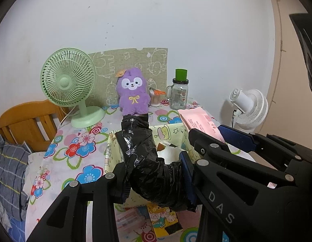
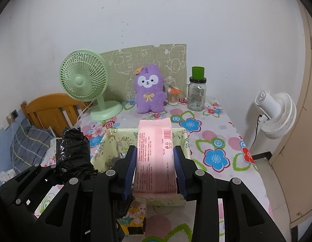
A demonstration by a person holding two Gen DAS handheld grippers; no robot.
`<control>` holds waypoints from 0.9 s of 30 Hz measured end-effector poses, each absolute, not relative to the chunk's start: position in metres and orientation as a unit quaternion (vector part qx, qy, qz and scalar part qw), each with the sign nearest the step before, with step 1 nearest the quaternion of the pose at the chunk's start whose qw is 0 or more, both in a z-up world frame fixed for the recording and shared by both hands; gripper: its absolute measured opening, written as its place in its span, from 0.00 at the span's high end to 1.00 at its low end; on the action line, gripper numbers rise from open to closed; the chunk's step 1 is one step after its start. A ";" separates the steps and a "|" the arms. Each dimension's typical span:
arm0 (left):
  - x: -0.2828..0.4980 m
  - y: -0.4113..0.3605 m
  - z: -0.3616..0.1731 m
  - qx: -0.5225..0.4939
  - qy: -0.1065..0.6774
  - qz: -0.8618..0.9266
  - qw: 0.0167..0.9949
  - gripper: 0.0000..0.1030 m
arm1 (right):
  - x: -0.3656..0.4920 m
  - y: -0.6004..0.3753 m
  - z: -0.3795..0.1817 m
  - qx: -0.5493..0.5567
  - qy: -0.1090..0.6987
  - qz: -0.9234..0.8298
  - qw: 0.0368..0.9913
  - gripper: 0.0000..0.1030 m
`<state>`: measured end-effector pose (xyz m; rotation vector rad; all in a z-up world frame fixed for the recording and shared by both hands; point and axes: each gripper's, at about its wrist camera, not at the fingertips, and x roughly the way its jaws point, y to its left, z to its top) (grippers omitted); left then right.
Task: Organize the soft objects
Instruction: 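Lift the pink packet with the right tool while the left tool carries the black bag over the box, then open the right tool while the left tool opens, dropping packet and bag into the box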
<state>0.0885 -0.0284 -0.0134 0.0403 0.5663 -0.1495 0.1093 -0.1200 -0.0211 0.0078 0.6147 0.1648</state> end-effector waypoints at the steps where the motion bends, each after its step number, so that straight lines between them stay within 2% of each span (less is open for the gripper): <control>1: 0.090 -0.028 -0.013 0.020 0.279 -0.073 0.957 0.58 | 0.111 -0.120 -0.021 0.004 0.302 0.082 0.950 0.61; 27: 0.150 -0.027 -0.033 0.023 0.300 -0.061 0.952 0.57 | 0.170 -0.124 -0.044 0.015 0.323 0.091 0.942 0.61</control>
